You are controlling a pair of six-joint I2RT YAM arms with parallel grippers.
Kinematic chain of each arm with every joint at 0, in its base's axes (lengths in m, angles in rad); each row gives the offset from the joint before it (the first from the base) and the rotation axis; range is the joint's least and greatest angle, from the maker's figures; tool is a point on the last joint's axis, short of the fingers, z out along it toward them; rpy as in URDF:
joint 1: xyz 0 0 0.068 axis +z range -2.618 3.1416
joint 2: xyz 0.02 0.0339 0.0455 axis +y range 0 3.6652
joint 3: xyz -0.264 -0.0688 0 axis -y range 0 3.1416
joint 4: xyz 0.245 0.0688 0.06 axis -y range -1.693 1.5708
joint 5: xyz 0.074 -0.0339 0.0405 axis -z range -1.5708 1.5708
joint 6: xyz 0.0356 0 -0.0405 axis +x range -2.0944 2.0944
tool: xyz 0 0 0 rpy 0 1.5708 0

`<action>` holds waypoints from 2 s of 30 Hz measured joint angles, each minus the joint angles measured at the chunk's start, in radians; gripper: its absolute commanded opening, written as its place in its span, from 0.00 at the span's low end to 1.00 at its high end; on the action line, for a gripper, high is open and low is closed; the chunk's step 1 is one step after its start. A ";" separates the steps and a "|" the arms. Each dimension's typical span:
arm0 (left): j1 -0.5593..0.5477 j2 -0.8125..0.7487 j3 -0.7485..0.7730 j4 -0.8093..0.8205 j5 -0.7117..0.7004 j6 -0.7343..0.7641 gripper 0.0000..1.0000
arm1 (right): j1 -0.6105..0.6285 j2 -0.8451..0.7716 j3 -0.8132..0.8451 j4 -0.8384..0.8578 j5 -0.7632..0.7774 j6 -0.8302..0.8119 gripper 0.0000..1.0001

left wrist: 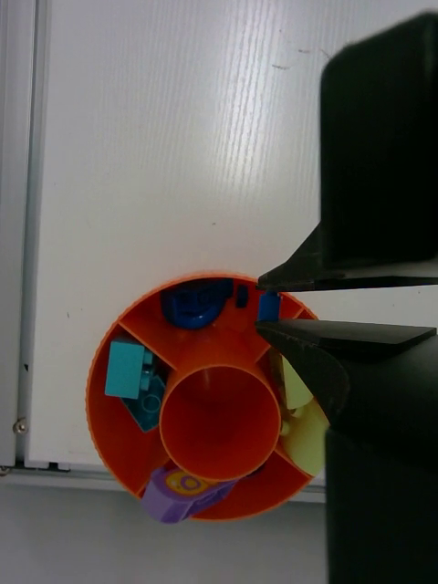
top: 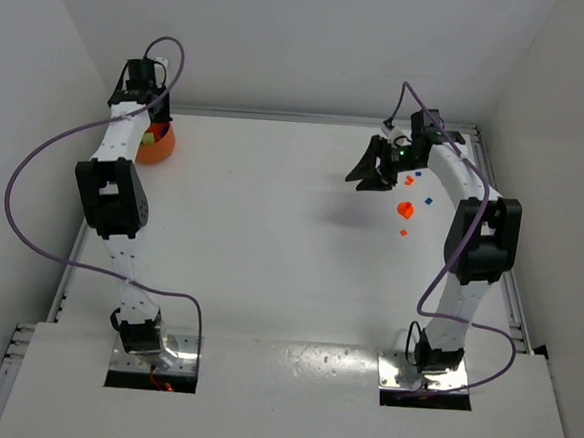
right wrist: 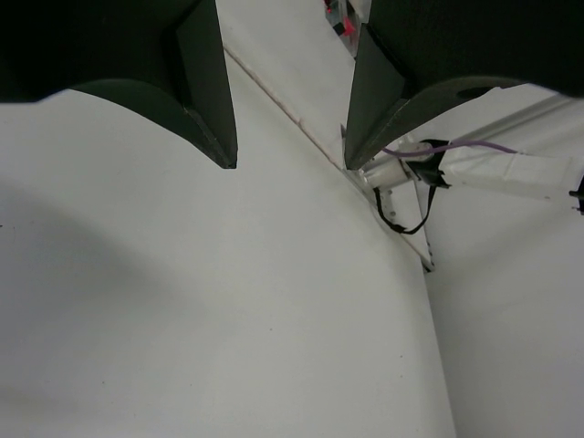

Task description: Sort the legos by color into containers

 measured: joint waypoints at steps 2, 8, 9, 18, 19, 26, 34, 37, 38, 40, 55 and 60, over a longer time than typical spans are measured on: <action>0.000 0.002 0.000 0.000 -0.020 0.001 0.12 | 0.000 0.002 0.000 -0.001 0.000 0.000 0.51; 0.000 0.019 0.003 0.000 -0.053 0.008 0.15 | 0.001 0.002 0.000 0.001 -0.002 0.000 0.51; 0.000 0.026 0.008 0.001 -0.057 0.011 0.15 | 0.001 0.002 0.000 0.000 -0.004 0.000 0.51; 0.000 0.060 0.040 0.003 -0.084 0.024 0.32 | 0.007 0.002 0.000 0.000 -0.009 0.000 0.51; 0.000 0.060 0.041 0.004 -0.086 0.023 0.34 | 0.007 0.002 0.000 0.000 -0.009 0.000 0.51; 0.000 0.060 0.045 0.003 -0.092 0.024 0.45 | 0.007 0.002 0.000 0.000 -0.011 0.000 0.51; 0.006 0.060 0.054 0.006 -0.093 0.023 0.45 | 0.007 0.002 0.000 0.000 -0.021 0.000 0.51; 0.010 0.060 0.054 0.007 -0.079 0.023 0.45 | 0.006 0.002 0.000 0.000 -0.020 -0.009 0.46; 0.011 0.060 0.054 0.005 -0.057 0.025 0.45 | 0.002 0.002 0.000 -0.002 -0.006 -0.019 0.46; 0.013 0.044 0.034 0.012 0.019 0.032 0.46 | 0.000 0.002 0.002 -0.013 0.040 -0.051 0.43; -0.166 -0.634 -0.505 0.038 0.750 0.110 0.82 | -0.151 -0.016 0.003 -0.029 0.638 -0.543 0.48; -0.178 -0.689 -0.586 0.037 0.855 0.108 0.88 | -0.220 0.048 0.075 -0.024 0.686 -0.725 0.59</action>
